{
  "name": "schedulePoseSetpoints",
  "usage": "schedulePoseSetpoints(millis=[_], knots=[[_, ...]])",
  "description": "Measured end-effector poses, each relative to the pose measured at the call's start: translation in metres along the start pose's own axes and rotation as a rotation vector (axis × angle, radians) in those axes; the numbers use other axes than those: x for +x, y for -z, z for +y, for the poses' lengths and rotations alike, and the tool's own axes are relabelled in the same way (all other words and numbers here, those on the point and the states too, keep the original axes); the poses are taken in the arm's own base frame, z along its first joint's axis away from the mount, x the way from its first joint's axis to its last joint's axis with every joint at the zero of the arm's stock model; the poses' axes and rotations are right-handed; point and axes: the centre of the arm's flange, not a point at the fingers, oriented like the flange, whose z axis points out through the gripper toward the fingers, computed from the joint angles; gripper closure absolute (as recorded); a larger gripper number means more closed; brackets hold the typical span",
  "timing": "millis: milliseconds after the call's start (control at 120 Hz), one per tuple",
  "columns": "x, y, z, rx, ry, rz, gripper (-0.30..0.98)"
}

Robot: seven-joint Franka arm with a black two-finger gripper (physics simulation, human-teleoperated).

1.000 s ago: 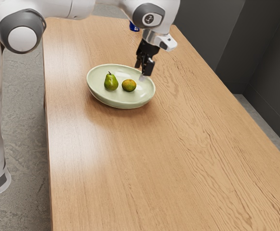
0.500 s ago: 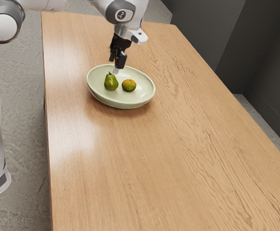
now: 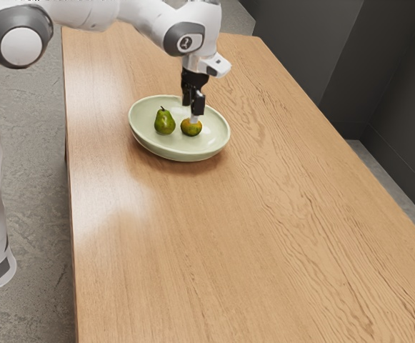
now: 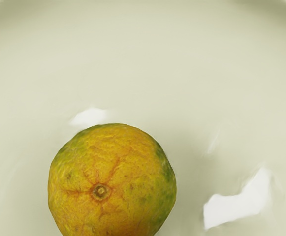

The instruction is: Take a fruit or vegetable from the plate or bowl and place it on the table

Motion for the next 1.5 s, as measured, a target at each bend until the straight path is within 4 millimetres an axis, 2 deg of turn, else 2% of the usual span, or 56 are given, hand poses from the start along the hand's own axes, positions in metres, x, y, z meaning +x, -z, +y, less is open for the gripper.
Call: schedulePoseSetpoints(millis=[425,558,750,825,1083,1500], knots=[[0.013,-0.018,0.028,-0.006,-0.059,-0.030,0.00],[0.009,-0.021,0.017,0.000,-0.045,-0.051,0.00],[-0.002,-0.031,-0.022,0.010,0.022,-0.077,0.00],[-0.005,-0.032,-0.031,0.012,0.038,-0.081,0.00],[0.008,-0.043,-0.020,0.018,0.013,-0.097,0.00],[0.020,-0.053,-0.022,0.028,0.011,-0.104,0.00]])
